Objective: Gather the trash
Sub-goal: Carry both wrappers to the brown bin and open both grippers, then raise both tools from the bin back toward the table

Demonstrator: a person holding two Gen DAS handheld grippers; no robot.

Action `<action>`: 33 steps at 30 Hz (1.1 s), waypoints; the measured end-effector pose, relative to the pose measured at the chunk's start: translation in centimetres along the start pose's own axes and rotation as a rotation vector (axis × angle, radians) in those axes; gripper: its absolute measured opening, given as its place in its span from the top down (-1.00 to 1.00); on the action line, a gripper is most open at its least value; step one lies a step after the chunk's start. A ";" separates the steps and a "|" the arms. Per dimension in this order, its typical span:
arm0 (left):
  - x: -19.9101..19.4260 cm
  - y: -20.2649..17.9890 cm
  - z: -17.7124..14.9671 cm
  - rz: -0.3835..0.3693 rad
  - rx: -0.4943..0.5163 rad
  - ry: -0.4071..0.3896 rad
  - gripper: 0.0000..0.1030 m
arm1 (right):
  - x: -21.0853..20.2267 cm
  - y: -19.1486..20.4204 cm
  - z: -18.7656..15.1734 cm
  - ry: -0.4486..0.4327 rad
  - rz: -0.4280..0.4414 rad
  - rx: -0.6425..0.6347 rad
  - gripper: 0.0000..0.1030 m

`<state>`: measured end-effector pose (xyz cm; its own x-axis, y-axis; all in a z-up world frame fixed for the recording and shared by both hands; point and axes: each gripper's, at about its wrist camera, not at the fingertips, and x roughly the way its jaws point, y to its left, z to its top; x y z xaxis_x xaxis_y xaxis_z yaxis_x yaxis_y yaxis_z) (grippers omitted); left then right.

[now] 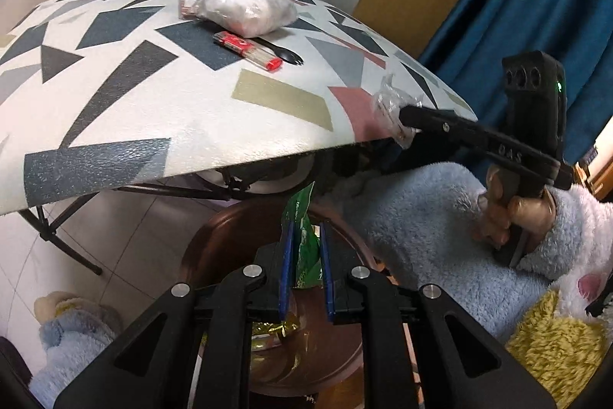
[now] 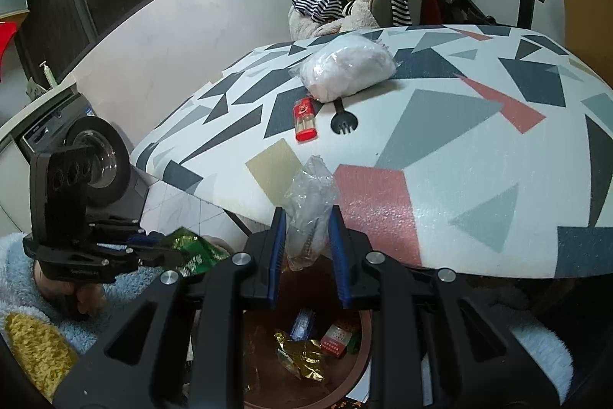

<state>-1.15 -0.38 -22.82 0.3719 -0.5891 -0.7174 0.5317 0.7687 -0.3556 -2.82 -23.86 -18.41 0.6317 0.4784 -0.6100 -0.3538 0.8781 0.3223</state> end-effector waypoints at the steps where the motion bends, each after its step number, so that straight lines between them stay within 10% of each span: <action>1: 0.0 0.1 -0.1 0.001 -0.009 0.000 0.73 | 0.1 0.2 -0.1 0.004 0.000 -0.008 0.50; 19: -2.4 1.9 0.2 0.190 -0.113 -0.126 -0.54 | 2.1 3.0 -1.2 0.098 0.035 -0.146 0.50; 33: -3.8 3.4 0.0 0.248 -0.186 -0.176 -0.66 | 6.4 5.9 -3.2 0.301 0.011 -0.284 0.47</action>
<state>-0.69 4.45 -21.32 0.6065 -0.4005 -0.6869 0.2673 0.9163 -0.2982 -3.04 -15.66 -22.73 0.4120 0.4258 -0.8056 -0.5623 0.8145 0.1429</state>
